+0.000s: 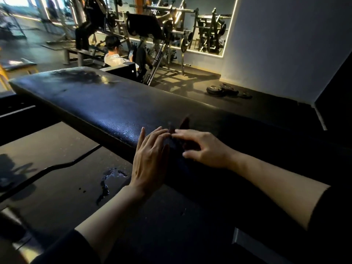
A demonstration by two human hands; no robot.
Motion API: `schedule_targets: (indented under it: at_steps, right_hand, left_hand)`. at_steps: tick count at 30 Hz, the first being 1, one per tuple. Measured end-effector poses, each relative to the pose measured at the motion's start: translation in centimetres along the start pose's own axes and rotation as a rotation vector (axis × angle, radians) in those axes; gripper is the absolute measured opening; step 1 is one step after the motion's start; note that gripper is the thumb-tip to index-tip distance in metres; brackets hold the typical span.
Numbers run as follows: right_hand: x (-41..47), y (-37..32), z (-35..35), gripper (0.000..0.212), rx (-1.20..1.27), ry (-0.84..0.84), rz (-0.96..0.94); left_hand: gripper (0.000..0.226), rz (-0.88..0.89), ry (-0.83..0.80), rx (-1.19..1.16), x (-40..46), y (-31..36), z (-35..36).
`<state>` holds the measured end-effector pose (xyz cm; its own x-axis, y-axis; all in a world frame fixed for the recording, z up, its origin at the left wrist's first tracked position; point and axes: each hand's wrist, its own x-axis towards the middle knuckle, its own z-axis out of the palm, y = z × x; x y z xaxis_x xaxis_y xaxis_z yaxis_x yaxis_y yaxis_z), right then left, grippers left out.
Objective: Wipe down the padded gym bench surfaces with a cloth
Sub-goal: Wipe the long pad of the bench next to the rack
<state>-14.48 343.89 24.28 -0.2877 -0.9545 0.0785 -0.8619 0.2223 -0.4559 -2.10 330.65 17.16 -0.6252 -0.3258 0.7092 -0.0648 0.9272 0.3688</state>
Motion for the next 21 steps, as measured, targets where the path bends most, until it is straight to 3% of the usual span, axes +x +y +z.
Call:
schedule_targets:
  at_steps: [3, 5, 11, 17, 21]
  right_hand:
    - [-1.9, -0.5, 1.0, 0.048, -0.144, 0.001, -0.279]
    - [-1.5, 0.9, 0.1, 0.047, -0.171, 0.013, -0.325]
    - [3.5, 8.6, -2.6, 0.045, -0.176, 0.279, 0.077]
    - [-0.5, 5.2, -1.5, 0.048, -0.067, 0.028, -0.299]
    - [1.7, 9.2, -3.6, 0.049, -0.158, 0.043, -0.22]
  left_hand:
    - [0.033, -0.022, 0.007, -0.001, -0.1, 0.8, 0.3]
    - [0.031, -0.039, 0.012, 0.025, 0.1, 1.1, 0.5]
    - [0.026, 0.006, -0.015, 0.095, 0.6, 1.3, 0.7]
    - [0.033, 0.075, -0.075, 0.049, 3.5, 1.8, 0.6]
    - [0.038, 0.097, -0.205, 0.094, 5.5, 1.3, 1.4]
